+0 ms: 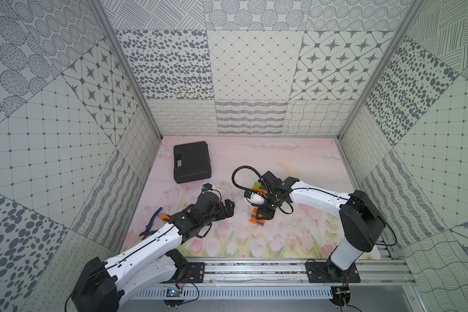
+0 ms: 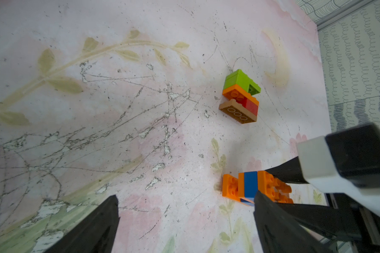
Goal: Assemble the number 5 with lego
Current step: Adjust the lego brick at the center of the board.
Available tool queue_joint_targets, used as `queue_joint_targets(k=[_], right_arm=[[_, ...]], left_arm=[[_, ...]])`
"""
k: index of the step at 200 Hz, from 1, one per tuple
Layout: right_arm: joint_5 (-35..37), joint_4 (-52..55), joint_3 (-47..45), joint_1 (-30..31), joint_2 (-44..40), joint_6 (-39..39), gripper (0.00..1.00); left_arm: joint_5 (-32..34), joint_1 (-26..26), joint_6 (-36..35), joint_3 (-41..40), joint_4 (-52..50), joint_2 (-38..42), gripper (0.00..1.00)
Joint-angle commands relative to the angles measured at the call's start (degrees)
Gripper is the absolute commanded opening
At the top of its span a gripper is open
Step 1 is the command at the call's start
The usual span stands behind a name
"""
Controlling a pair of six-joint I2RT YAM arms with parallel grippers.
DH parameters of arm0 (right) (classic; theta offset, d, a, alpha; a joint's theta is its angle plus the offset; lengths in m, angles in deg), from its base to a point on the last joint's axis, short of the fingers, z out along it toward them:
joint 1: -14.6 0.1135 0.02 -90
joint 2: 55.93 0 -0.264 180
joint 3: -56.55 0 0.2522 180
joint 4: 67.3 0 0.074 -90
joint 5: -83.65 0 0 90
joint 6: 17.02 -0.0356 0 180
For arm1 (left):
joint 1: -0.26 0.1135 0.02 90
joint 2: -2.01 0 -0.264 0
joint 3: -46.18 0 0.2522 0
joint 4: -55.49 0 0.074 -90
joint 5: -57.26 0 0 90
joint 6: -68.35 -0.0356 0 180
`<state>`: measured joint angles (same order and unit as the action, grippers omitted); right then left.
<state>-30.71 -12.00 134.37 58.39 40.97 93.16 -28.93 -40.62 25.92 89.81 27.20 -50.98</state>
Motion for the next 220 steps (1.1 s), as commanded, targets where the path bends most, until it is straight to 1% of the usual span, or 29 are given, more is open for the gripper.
queue_joint_targets(k=[1,27,43,85,101,129,144,157,194,220], right_arm=[[-9.54,-0.81,2.24,0.33,1.02,-0.22,0.35],[-14.11,0.57,5.43,0.28,5.58,0.54,0.35],[-17.43,2.35,7.73,0.11,8.68,2.26,0.37],[-19.58,6.94,13.98,-0.13,15.73,4.74,0.39],[-19.27,7.81,15.56,-0.37,17.87,5.08,0.40],[-19.56,10.40,18.91,-0.81,20.72,5.72,0.51],[-19.26,10.87,20.66,-0.94,21.43,5.39,0.53],[-18.25,10.99,21.68,-0.94,21.60,5.09,0.59],[-16.30,10.95,22.95,-0.91,20.63,4.63,0.59],[-11.90,12.74,25.05,-1.02,19.13,3.18,0.59]], left_arm=[[1.97,-0.05,0.03,0.17,-1.64,1.40,0.99],[2.86,-0.12,0.62,-0.49,-1.80,3.10,0.99],[2.70,-0.09,0.85,-0.52,-2.58,3.93,0.99],[1.55,-0.08,1.77,-1.42,-3.07,5.56,0.99],[1.30,-0.07,1.53,-1.24,-3.04,5.53,0.99],[1.28,-0.07,1.30,-1.05,-3.22,5.38,0.99],[1.62,-0.06,1.19,-1.37,-2.59,5.18,0.99],[1.83,-0.07,0.79,-1.08,-1.93,4.77,0.99],[1.29,-0.04,0.38,-0.06,-2.58,3.66,0.99],[1.42,-0.03,0.73,-0.58,-2.44,4.22,0.99]])
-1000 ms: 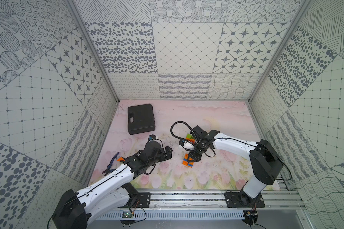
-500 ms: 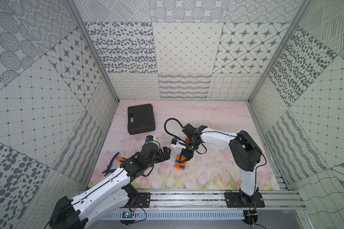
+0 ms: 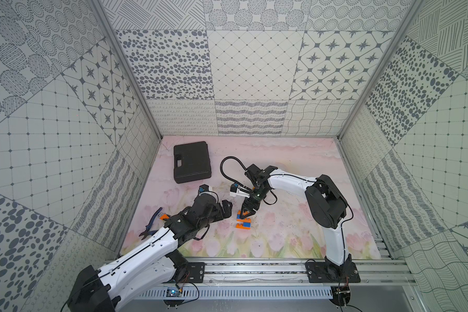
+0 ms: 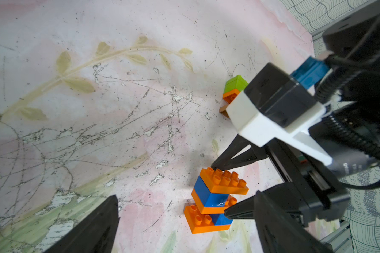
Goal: Assemble the number 5 with lego
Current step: Adjust the lego brick at the center of the board, then reset both arms
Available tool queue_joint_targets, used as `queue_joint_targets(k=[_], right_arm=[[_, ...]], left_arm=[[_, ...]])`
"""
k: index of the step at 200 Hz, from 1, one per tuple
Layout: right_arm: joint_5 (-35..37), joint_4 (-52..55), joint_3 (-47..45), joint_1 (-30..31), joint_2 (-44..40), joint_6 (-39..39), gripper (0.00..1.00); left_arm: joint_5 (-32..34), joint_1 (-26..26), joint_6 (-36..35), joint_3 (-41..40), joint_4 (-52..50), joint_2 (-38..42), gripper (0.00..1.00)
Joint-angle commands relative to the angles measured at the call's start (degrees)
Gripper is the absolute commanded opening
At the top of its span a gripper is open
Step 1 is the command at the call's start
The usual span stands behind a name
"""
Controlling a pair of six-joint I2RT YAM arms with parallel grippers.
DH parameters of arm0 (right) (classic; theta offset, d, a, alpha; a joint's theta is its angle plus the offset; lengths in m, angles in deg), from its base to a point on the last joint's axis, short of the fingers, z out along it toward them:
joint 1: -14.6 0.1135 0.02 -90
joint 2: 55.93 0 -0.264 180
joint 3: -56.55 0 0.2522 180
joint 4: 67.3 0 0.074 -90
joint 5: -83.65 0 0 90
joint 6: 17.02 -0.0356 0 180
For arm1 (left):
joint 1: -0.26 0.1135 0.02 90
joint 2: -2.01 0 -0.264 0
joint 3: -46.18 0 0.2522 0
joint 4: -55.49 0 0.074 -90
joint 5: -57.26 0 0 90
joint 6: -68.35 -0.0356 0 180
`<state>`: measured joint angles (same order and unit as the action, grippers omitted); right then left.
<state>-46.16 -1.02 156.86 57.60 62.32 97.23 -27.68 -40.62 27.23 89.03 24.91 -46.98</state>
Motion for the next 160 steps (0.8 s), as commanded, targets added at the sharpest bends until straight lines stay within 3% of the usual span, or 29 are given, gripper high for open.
queue_joint_targets(k=[1,26,62,83,109,130,160], right_arm=[[3.62,1.74,2.57,-0.26,-2.37,-1.01,0.59],[6.31,-0.39,1.11,-0.20,-7.14,-2.56,0.59],[17.85,-11.50,-7.57,-0.39,-19.55,-9.54,0.61],[29.81,-23.25,-17.40,-1.06,-29.01,-15.58,0.73],[48.02,-36.77,-31.67,-2.23,-40.46,-21.33,0.80],[64.29,-41.63,-39.74,-3.45,-48.02,-26.07,0.98],[72.86,-44.54,-46.85,-9.65,-54.67,-28.47,1.00]], left_arm=[[0.19,-0.05,-0.61,0.15,-0.14,0.22,0.99],[0.63,-0.04,-1.31,0.29,1.01,-0.26,0.99],[1.34,-0.06,-3.31,2.00,0.29,-1.88,0.99],[3.58,-0.08,-4.83,1.81,0.08,-1.12,0.99],[9.34,-0.07,-6.25,1.77,-1.10,0.61,0.99],[13.14,-0.07,-8.32,2.25,-1.77,2.05,0.99],[21.62,0.01,-10.95,3.46,-2.99,2.35,0.99]])
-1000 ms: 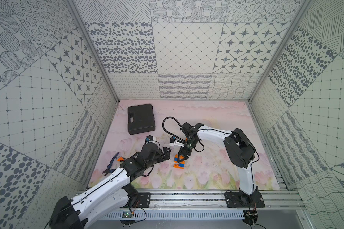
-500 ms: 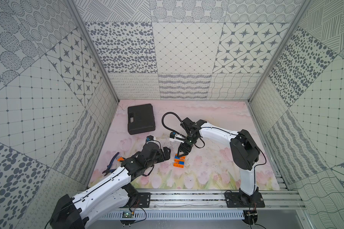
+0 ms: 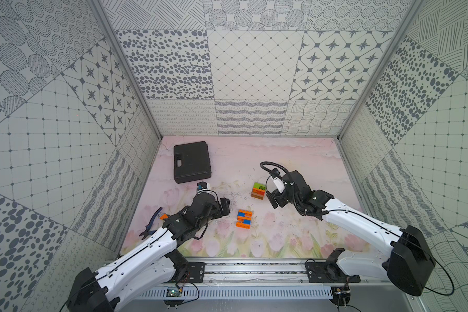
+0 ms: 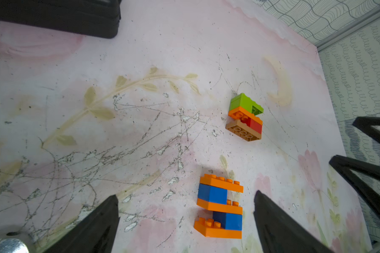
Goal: Assemble the number 5 with lego
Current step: Reset both arms
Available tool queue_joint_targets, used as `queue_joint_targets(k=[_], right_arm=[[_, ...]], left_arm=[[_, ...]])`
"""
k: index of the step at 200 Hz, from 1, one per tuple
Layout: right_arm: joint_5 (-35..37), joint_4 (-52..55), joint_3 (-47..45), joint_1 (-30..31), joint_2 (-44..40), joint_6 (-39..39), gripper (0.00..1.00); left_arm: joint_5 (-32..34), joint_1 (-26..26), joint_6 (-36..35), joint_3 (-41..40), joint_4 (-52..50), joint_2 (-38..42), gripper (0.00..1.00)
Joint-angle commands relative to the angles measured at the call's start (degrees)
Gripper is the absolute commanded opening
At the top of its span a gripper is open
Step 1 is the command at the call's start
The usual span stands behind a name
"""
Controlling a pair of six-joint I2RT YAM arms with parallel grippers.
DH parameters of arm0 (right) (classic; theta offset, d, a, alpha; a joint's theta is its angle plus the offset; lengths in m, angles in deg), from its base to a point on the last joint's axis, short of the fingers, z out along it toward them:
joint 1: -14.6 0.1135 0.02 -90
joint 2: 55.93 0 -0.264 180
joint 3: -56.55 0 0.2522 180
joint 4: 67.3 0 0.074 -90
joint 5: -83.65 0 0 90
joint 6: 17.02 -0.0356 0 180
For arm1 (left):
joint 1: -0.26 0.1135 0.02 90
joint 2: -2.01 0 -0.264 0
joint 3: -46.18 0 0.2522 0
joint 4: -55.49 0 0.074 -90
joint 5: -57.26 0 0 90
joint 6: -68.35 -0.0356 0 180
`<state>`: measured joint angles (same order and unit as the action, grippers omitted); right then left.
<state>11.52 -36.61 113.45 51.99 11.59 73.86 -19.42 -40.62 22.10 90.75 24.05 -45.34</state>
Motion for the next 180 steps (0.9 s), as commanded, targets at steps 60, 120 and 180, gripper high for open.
queue_joint_targets(k=[60,120,180], right_arm=[[9.03,-21.35,-11.11,-21.43,-2.43,-4.74,0.99],[-4.39,-50.42,-19.53,-28.36,9.33,-1.72,1.00],[-10.52,-65.23,-20.77,-31.99,19.40,-0.96,1.00]], left_arm=[[27.23,5.49,-12.24,3.05,2.19,-6.60,0.99],[28.44,13.76,-25.43,-0.42,14.85,-11.14,0.99],[23.07,21.63,-29.14,-3.27,24.01,-12.48,0.99]])
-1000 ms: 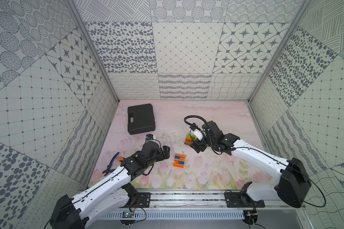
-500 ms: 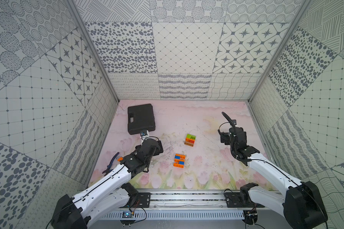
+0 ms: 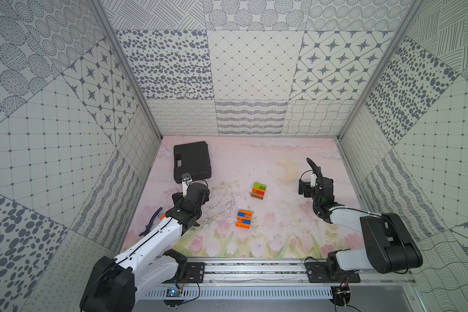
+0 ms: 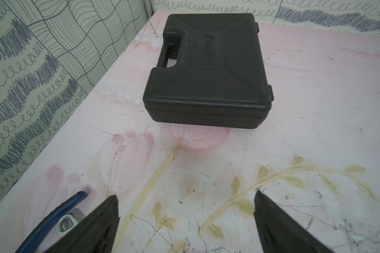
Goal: Assemble the number 5 with lego
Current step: Reset both arms
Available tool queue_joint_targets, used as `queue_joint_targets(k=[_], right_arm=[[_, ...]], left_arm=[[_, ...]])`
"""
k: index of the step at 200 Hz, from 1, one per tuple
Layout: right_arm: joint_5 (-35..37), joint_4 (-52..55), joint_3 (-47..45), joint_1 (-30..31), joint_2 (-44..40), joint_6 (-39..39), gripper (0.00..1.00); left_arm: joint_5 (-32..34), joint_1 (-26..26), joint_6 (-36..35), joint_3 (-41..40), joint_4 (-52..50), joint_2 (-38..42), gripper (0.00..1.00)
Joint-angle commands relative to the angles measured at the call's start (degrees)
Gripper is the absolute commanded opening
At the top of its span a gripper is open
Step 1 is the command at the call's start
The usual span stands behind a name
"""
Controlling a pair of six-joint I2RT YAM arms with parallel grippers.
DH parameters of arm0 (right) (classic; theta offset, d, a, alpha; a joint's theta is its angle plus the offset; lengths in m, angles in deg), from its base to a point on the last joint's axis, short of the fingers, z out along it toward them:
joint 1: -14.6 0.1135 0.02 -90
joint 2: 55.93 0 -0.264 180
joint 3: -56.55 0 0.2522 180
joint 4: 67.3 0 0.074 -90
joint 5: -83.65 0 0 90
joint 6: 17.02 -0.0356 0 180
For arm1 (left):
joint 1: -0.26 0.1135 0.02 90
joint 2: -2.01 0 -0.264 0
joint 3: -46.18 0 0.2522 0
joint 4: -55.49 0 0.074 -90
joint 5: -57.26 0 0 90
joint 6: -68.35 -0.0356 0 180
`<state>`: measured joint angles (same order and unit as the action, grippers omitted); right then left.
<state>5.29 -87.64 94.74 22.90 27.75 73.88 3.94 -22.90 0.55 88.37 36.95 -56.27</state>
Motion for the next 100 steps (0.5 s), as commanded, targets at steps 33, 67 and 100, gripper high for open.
queue_joint_targets(k=[33,67,100], right_arm=[[-10.35,-16.43,-1.65,-5.01,5.72,-0.96,0.99],[-8.82,-14.44,-1.22,-5.04,5.26,-1.26,0.99],[-8.67,-13.98,-0.98,-5.13,5.25,-1.39,0.99]], left_arm=[[-3.88,7.17,-10.48,-3.32,19.80,-5.73,0.99],[-6.18,9.20,-15.60,-8.29,37.95,-13.61,0.99],[-14.64,13.36,-16.83,-6.72,46.16,-20.73,0.99]])
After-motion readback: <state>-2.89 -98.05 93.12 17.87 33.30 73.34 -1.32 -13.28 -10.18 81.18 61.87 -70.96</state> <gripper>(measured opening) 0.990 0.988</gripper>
